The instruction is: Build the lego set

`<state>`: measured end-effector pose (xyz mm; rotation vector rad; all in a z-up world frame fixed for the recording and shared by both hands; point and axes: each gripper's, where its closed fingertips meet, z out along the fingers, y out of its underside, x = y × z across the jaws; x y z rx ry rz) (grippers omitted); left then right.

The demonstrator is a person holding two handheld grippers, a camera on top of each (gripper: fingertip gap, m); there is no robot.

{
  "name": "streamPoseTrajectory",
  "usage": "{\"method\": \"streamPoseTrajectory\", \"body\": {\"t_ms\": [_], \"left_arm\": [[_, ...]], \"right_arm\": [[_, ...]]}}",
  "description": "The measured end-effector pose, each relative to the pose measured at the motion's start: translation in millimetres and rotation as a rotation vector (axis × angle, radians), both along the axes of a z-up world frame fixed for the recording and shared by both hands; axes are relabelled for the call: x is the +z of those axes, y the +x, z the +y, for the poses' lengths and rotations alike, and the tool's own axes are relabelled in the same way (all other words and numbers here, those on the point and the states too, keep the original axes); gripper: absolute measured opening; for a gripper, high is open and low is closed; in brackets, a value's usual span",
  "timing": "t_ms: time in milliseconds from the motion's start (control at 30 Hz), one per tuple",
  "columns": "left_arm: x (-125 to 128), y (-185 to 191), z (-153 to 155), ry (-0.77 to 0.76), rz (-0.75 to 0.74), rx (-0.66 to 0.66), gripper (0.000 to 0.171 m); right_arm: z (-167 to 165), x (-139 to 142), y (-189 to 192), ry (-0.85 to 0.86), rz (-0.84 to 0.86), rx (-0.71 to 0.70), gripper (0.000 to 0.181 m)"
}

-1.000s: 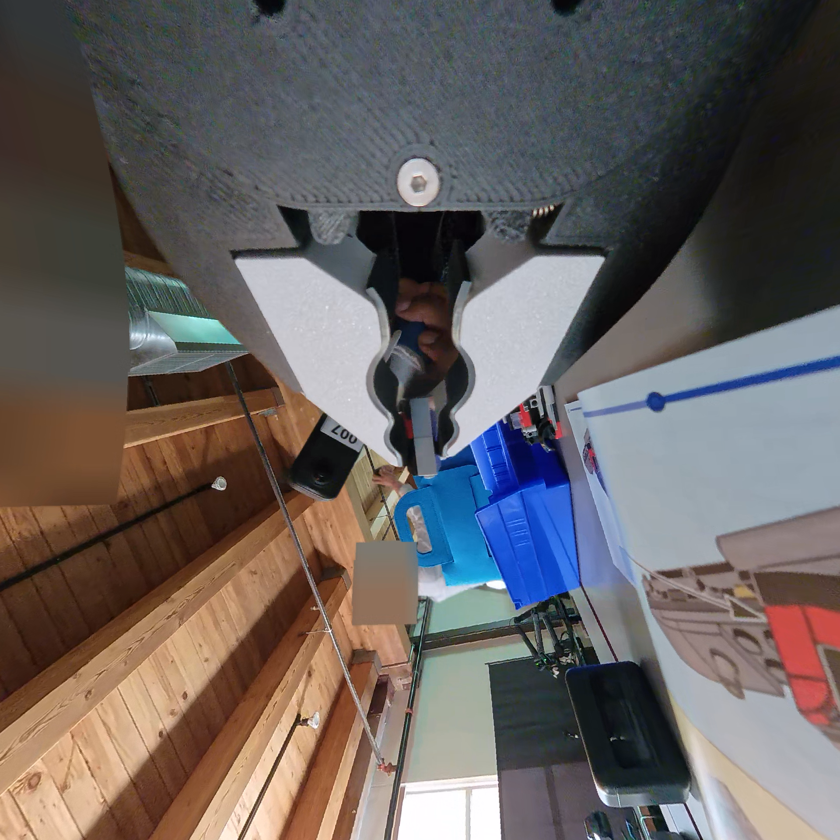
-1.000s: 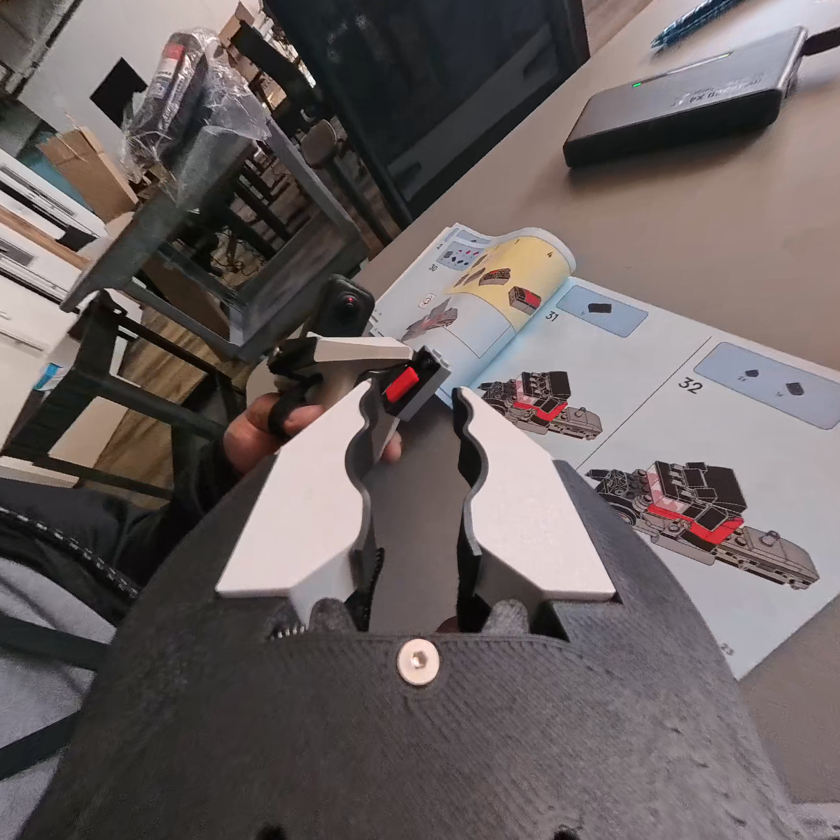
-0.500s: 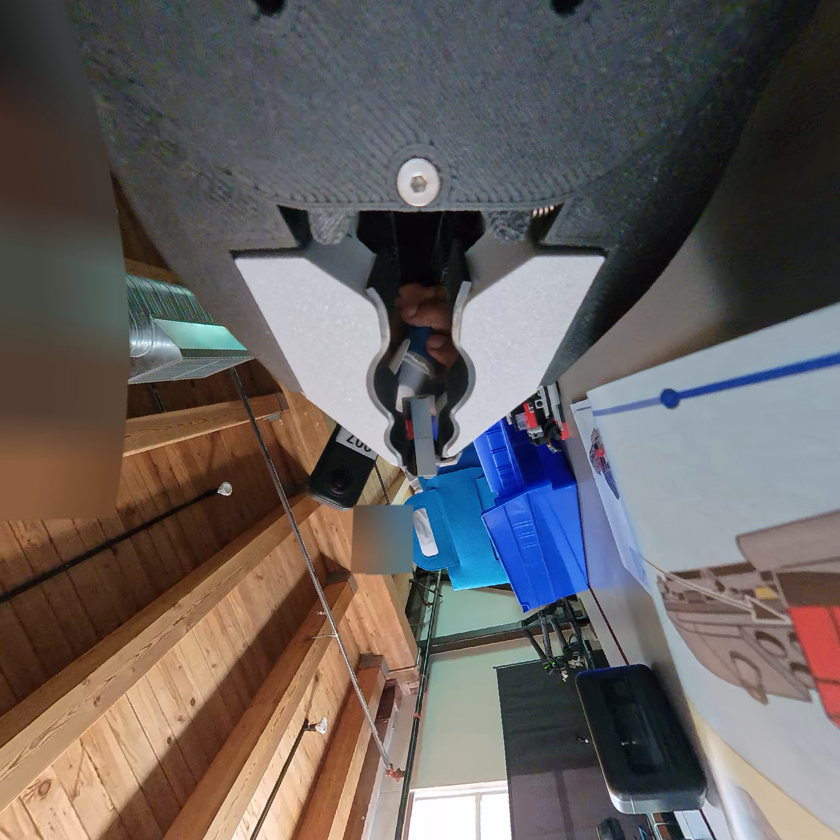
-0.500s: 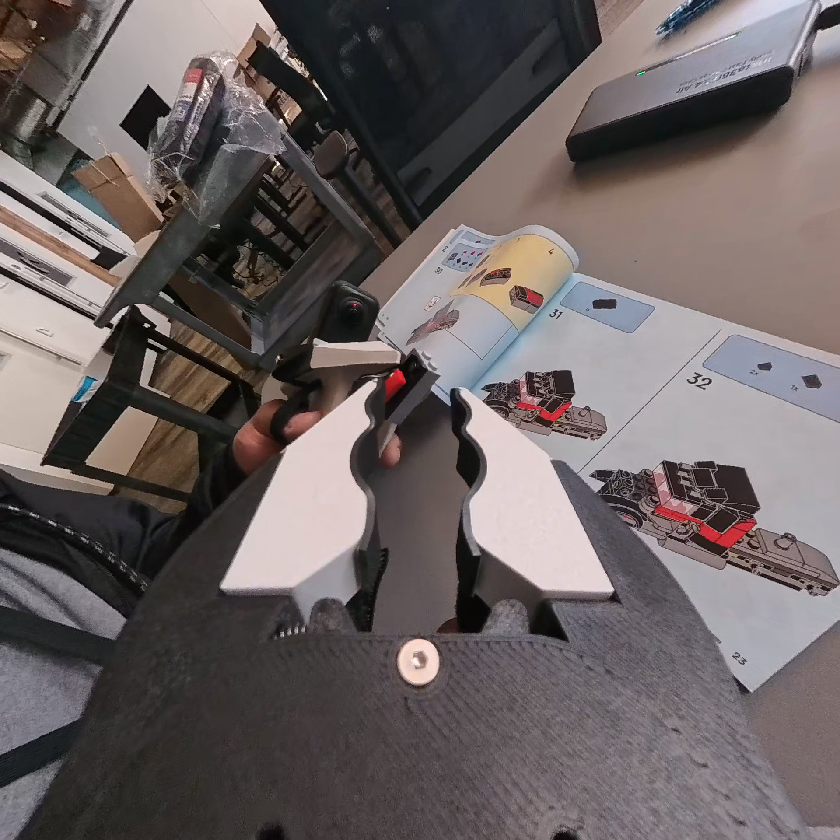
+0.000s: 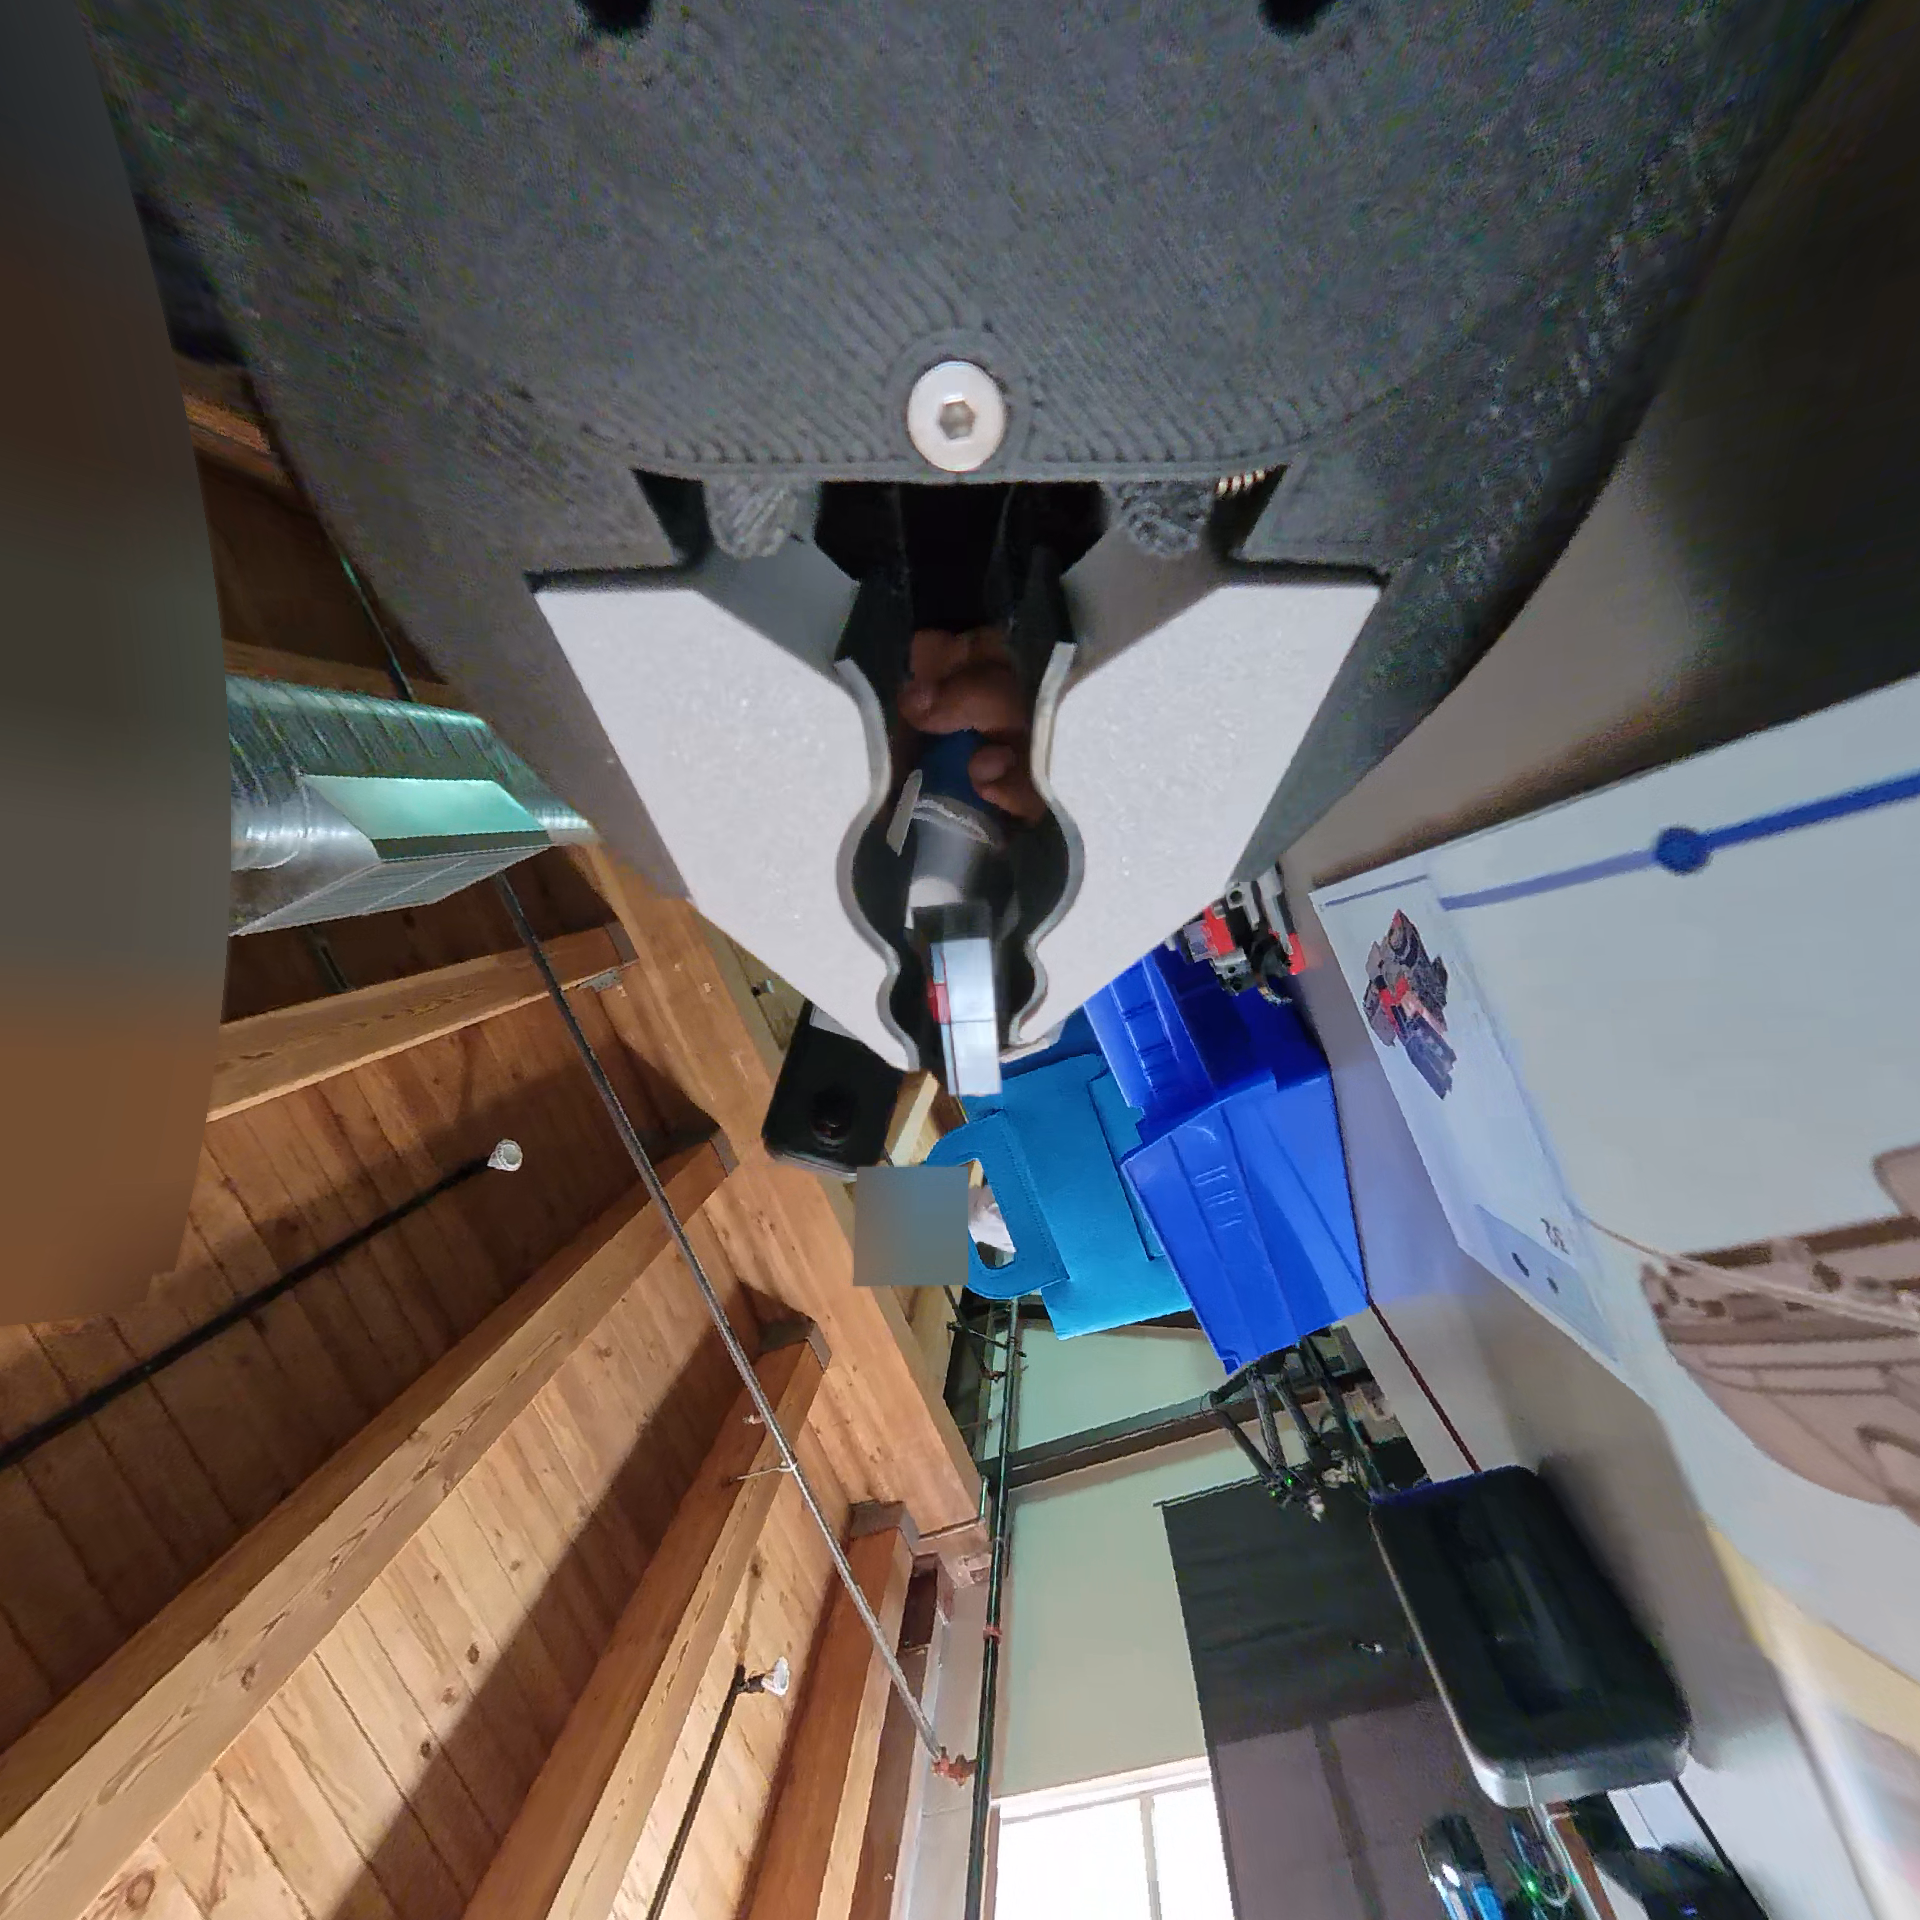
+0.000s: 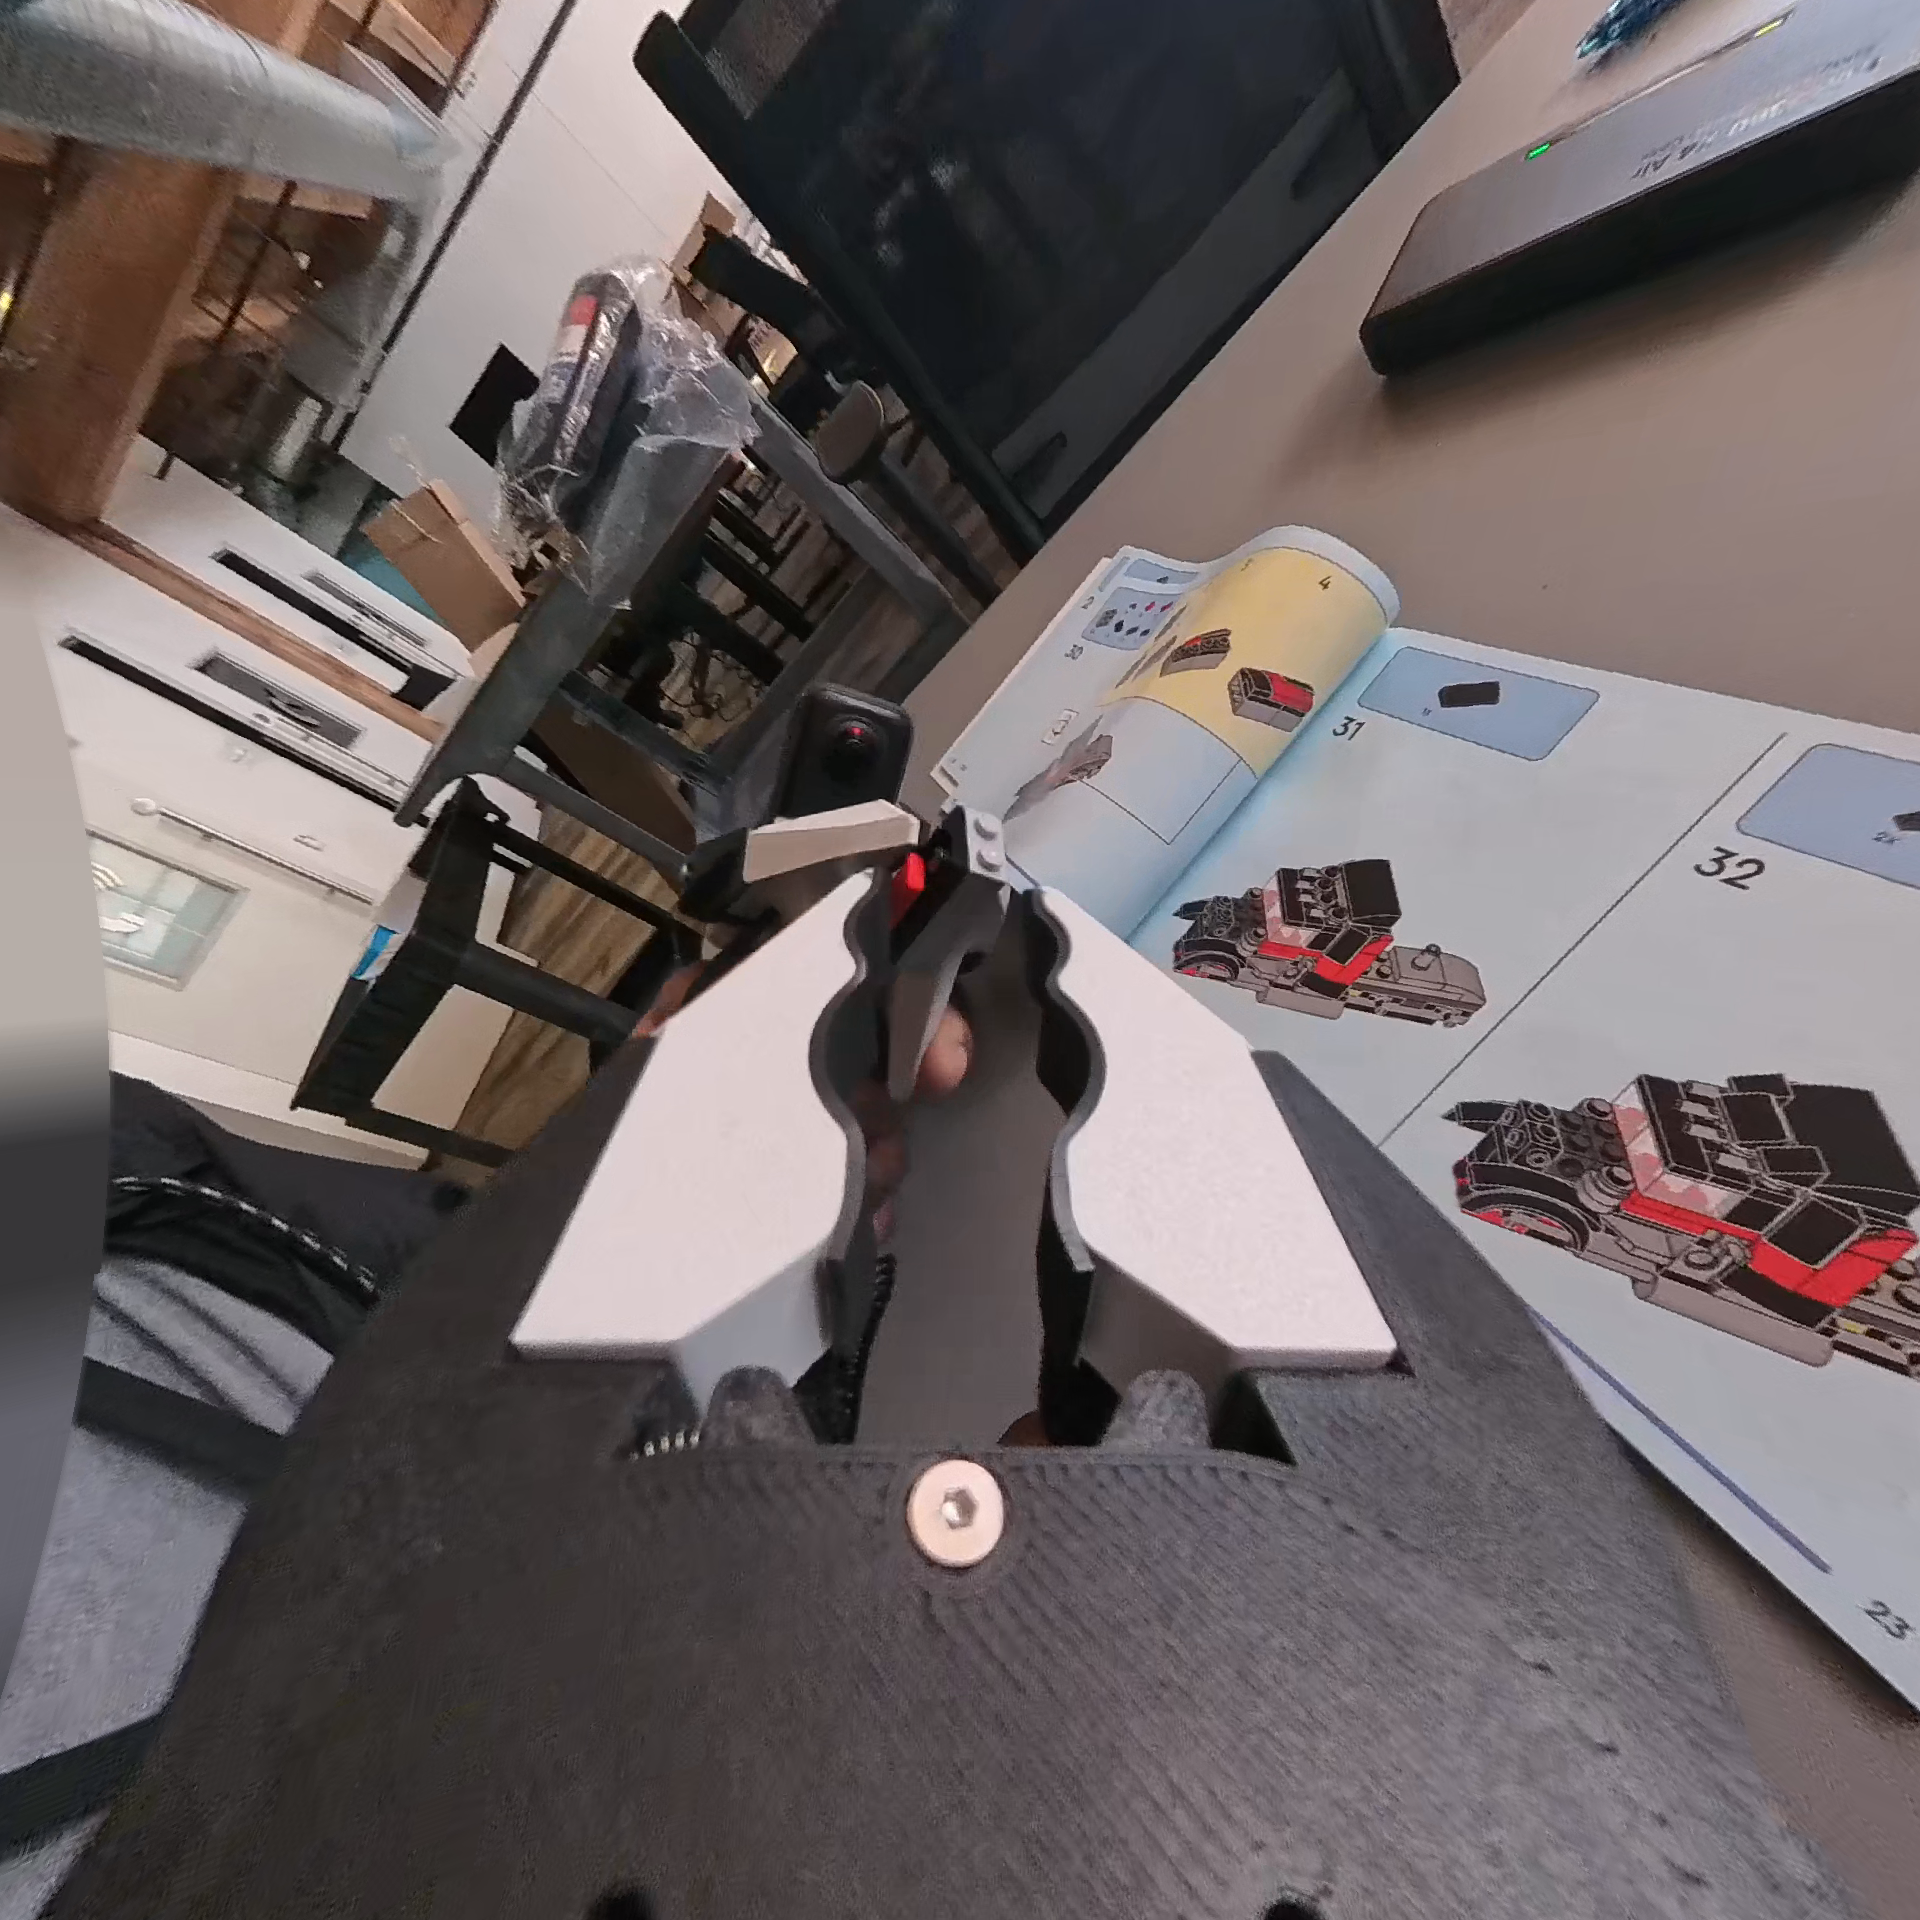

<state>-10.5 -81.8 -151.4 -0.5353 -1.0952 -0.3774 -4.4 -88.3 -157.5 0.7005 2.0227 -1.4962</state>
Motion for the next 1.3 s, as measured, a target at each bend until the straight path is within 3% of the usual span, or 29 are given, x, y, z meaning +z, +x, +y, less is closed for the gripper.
{"method": "streamPoseTrajectory", "body": {"t_ms": [333,600,1300], "left_arm": [[2.6,-1.0,-2.8,-0.072,0.028,0.064,0.015],[5.9,0.5,-3.3,-0.074,0.051,0.066,0.015],[18.0,4.8,-4.0,-0.04,0.133,0.049,0.019]], "right_arm": [[-2.9,3.0,-0.5,-0.047,0.02,-0.044,0.018],[-3.3,5.7,0.4,-0.058,0.102,-0.061,0.017],[-1.5,25.0,-6.5,-0.19,0.108,-0.149,0.016]]}}
